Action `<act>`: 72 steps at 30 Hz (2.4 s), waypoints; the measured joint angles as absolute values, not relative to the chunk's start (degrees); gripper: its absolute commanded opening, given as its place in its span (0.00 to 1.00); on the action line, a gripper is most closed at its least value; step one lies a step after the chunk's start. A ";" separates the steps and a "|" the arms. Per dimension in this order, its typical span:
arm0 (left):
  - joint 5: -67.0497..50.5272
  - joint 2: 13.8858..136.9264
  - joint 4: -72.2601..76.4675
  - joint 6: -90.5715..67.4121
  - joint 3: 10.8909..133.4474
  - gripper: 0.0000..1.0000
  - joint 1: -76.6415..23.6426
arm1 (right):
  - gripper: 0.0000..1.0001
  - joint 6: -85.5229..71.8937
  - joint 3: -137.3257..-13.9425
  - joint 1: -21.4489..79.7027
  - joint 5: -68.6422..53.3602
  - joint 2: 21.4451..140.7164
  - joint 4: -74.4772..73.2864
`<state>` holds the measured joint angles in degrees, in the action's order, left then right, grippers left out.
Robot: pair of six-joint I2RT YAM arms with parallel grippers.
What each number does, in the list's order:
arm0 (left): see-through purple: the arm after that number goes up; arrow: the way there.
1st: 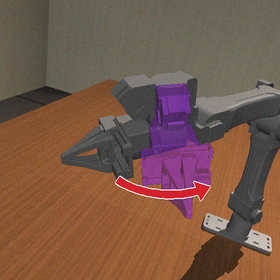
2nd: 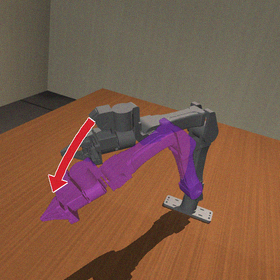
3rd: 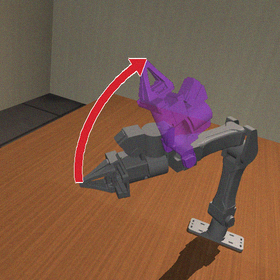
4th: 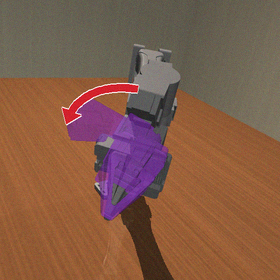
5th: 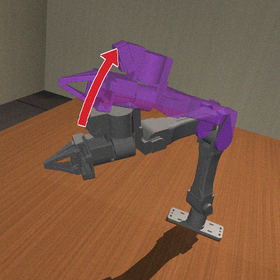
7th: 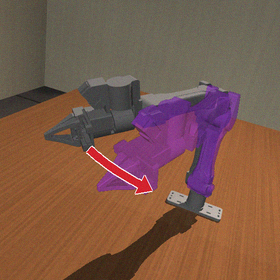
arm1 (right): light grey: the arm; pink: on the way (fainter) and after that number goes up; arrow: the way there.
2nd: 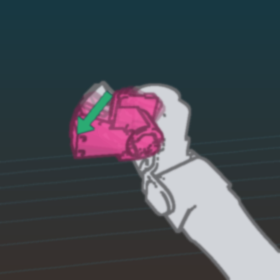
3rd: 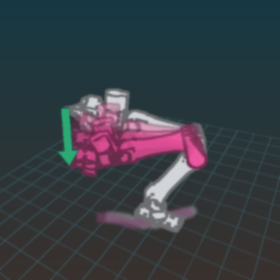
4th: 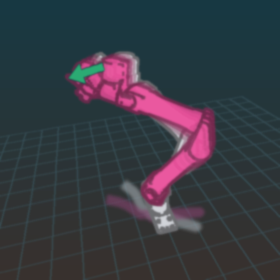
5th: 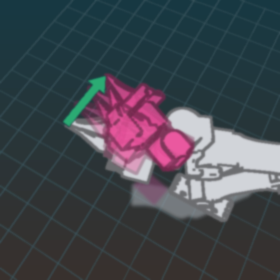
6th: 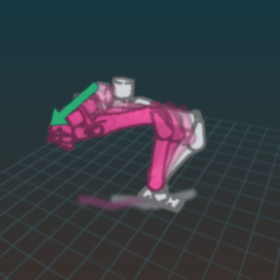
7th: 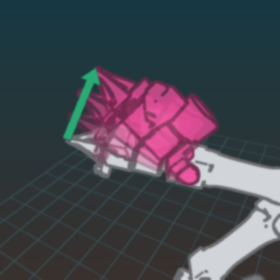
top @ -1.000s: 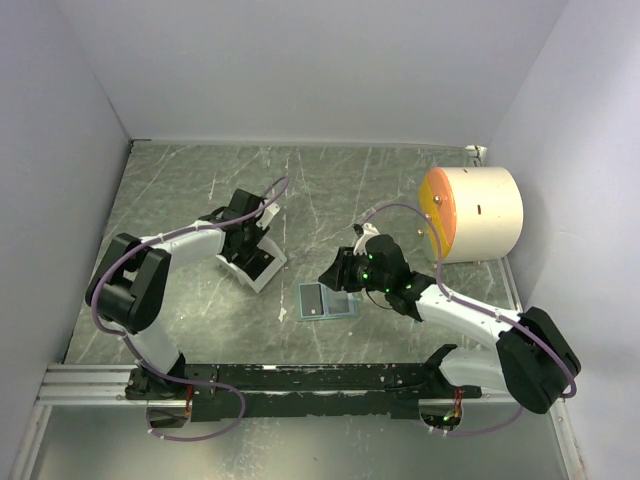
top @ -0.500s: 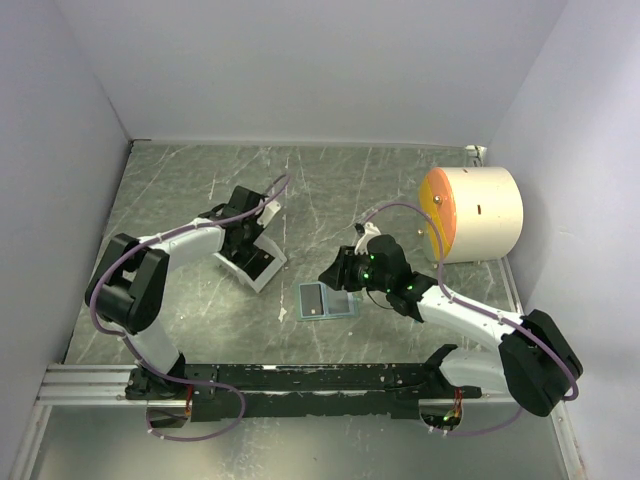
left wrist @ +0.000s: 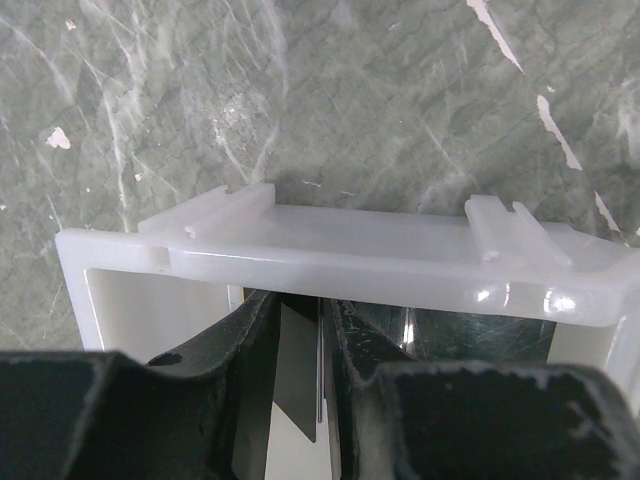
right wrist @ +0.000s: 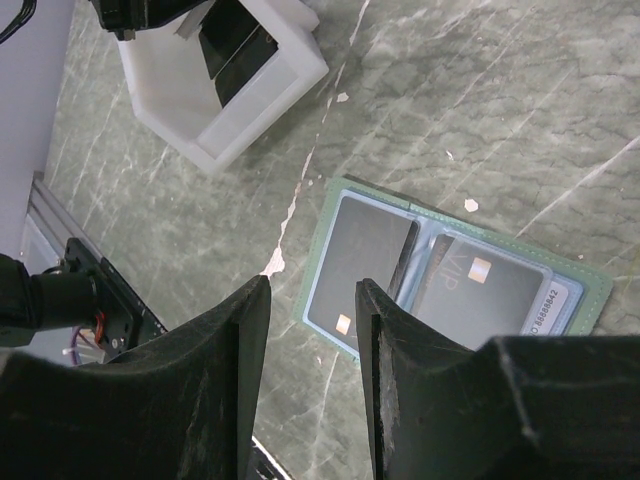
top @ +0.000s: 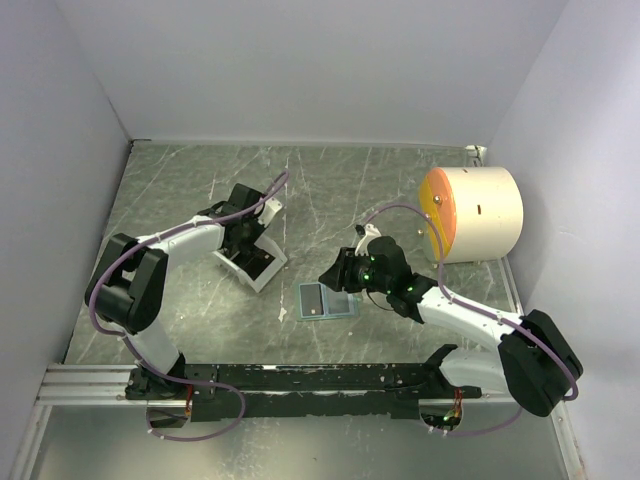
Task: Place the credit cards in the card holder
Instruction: Pick up the credit card from the storage box.
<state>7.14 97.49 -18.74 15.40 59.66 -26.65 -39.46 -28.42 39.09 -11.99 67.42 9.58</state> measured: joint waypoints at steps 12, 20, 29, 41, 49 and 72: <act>4.99 97.62 -21.50 14.92 61.25 0.32 -26.65 | 0.40 -39.86 -28.42 39.09 -12.01 67.42 10.04; 4.67 97.73 -22.28 14.72 61.45 0.35 -26.65 | 0.40 -39.88 -28.42 39.09 -12.01 67.44 10.07; 4.60 98.32 -22.61 14.61 61.56 0.29 -26.55 | 0.40 -40.05 -28.40 39.09 -11.99 67.44 10.37; 4.25 98.32 -24.29 14.52 62.96 0.31 -26.46 | 0.40 -40.10 -27.79 39.09 -11.97 67.44 10.70; 4.12 98.32 -25.85 14.46 63.83 0.27 -26.46 | 0.40 -40.18 -27.79 39.09 -11.99 67.44 10.87; 7.99 96.64 -29.76 12.93 66.08 0.07 -26.46 | 0.40 -40.56 -27.79 39.09 -11.99 67.44 10.85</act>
